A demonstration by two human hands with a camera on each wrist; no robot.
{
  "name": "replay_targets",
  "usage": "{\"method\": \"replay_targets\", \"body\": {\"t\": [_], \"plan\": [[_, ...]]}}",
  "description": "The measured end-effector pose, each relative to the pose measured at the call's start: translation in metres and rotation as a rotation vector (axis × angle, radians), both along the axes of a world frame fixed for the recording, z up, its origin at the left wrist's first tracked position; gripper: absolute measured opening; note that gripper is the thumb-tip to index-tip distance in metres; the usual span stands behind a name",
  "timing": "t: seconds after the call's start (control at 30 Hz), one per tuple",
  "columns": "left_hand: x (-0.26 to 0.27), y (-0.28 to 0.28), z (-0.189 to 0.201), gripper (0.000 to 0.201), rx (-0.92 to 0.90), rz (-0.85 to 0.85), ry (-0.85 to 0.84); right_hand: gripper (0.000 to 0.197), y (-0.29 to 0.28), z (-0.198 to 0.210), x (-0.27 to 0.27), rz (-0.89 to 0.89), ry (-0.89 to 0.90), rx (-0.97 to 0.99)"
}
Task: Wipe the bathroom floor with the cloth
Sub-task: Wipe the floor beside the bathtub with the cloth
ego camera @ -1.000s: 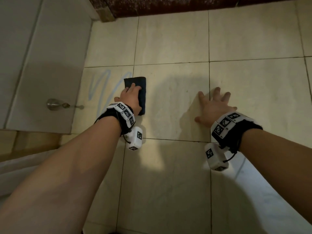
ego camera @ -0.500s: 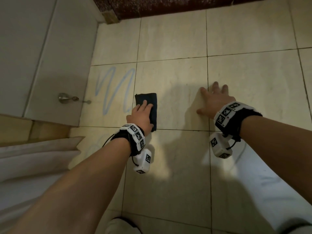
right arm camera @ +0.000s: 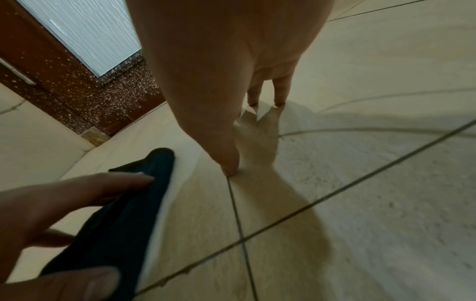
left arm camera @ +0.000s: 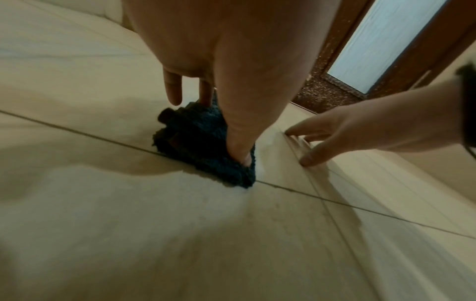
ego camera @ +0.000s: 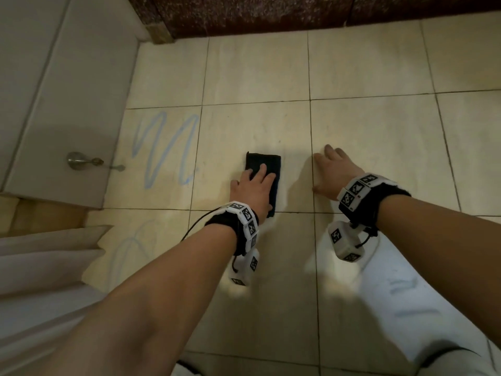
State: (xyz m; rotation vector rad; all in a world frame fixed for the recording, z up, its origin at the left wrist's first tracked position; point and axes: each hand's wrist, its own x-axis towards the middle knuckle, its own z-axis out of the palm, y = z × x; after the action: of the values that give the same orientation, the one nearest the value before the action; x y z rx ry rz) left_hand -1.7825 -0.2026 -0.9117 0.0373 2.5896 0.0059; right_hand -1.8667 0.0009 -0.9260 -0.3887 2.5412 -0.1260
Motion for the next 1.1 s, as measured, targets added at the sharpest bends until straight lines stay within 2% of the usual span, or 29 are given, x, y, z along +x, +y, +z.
{"method": "replay_targets", "body": {"t": [0.07,0.2,0.4,0.63,0.8,1.1], "plan": [[-0.005,0.019,-0.001,0.081,0.022,-0.026,-0.008,0.073,0.0,-0.001,-0.001,0.001,0.005,-0.013],[-0.014,0.051,-0.003,0.079,0.047,-0.079,-0.026,0.082,-0.002,-0.006,-0.003,-0.004,-0.004,0.003],[-0.021,0.056,-0.006,0.079,0.026,-0.069,-0.034,0.091,-0.007,-0.013,-0.003,-0.04,-0.014,0.036],[-0.037,0.031,-0.003,0.082,0.018,0.0,-0.074,0.093,-0.007,-0.01,-0.003,-0.041,-0.026,0.064],[-0.021,-0.003,0.0,0.083,-0.004,0.057,-0.071,0.094,-0.005,-0.005,-0.003,-0.032,-0.044,0.053],[0.006,-0.072,0.012,0.079,-0.167,0.145,-0.092,0.087,-0.01,0.001,0.001,-0.037,-0.062,0.072]]}}
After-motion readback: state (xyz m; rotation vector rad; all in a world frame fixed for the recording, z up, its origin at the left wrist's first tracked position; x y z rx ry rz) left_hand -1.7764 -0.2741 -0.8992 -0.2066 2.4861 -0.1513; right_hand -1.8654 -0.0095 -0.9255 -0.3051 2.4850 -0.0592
